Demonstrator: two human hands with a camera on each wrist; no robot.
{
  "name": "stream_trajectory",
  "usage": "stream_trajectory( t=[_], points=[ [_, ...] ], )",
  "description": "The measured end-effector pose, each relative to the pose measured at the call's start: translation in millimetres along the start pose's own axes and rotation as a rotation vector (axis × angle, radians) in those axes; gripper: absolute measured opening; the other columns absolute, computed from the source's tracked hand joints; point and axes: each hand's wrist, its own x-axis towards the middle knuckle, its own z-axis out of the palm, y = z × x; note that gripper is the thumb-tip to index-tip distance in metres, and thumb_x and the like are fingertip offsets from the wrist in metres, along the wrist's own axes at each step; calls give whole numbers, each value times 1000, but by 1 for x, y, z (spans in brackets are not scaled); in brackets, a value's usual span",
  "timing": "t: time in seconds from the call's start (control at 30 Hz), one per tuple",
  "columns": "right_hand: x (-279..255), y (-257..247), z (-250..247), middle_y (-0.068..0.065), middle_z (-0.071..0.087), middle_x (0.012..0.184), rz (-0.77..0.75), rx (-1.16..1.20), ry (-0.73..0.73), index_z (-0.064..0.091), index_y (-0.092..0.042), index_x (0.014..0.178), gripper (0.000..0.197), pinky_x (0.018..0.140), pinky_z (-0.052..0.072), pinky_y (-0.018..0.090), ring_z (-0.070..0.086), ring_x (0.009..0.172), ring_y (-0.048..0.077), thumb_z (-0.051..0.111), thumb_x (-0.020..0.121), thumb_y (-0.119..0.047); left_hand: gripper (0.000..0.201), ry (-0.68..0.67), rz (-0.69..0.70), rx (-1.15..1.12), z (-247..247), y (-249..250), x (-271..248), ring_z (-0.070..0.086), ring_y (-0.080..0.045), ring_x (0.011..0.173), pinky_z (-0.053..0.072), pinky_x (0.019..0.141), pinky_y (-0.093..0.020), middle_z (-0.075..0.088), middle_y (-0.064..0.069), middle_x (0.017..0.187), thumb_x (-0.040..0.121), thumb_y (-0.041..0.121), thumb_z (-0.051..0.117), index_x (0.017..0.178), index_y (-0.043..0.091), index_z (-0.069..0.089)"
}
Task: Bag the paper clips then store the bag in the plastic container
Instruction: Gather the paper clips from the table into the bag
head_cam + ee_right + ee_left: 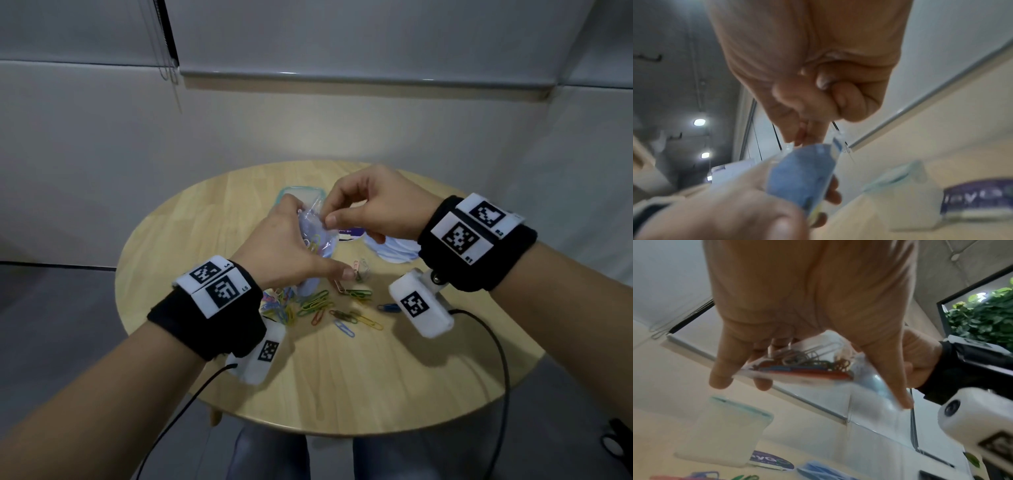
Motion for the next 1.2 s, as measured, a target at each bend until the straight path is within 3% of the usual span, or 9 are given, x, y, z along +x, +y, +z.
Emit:
stream_trajectory(
  t=[0.17,0.27,0.33,0.4,0.53,0.6,0.73,0.93,1.2],
  points=[
    [3,-4,9,18,69,92,129,120,-216,61,-12,84,18,32,31,17,39,25,14,48,88,0,81,-7,60,56,3,2,0,52,-1,81,35,54,-17,51,7,97,44,52,90,102,25,40],
    [4,-5,5,3,74,82,67,135,-55,67,-10,84,9,33,30,19,38,26,14,58,87,-11,80,38,52,37,-1,-1,3,51,0,80,33,51,-13,51,6,99,46,49,90,105,24,42],
    [3,0,-7,5,73,75,52,236,116,67,-6,83,6,34,31,20,39,28,14,62,84,-9,81,62,47,81,-5,-7,5,50,-9,85,31,54,-14,46,2,107,48,50,89,107,25,40],
    [0,14,-19,7,69,69,97,127,129,63,-7,82,7,34,33,18,48,33,14,64,80,-1,81,58,44,136,-9,-13,7,49,-14,91,31,58,-16,44,0,109,51,51,87,112,24,41],
    [-20,59,-13,9,69,87,441,-581,-345,61,-16,89,28,46,47,23,62,60,21,79,68,-17,79,34,53,188,-10,-18,11,51,-18,93,37,70,-29,49,0,110,59,46,83,123,19,45],
    [-28,74,-3,8,68,94,539,-655,-414,63,-16,90,37,47,50,23,63,64,19,84,61,-25,73,38,55,188,-10,-18,12,52,-20,94,37,70,-29,50,-2,108,62,41,81,122,19,46],
    [-22,80,11,8,72,89,463,-655,-344,68,-10,90,25,55,50,25,55,51,10,78,67,-14,74,32,46,188,-7,-19,12,51,-19,93,36,70,-29,50,-2,108,63,40,80,124,18,45],
    [7,72,23,3,67,79,250,-712,-339,71,-9,88,20,68,53,30,58,70,16,68,69,-2,73,36,34,193,-10,-21,11,50,-17,91,35,60,-25,50,0,107,63,38,82,122,18,45],
    [29,85,11,-1,64,91,157,-789,-372,68,-13,101,30,69,37,21,52,81,11,74,73,-5,71,26,34,205,-13,-23,7,50,-17,87,33,57,-17,50,-1,106,62,38,83,117,18,44]
  ],
)
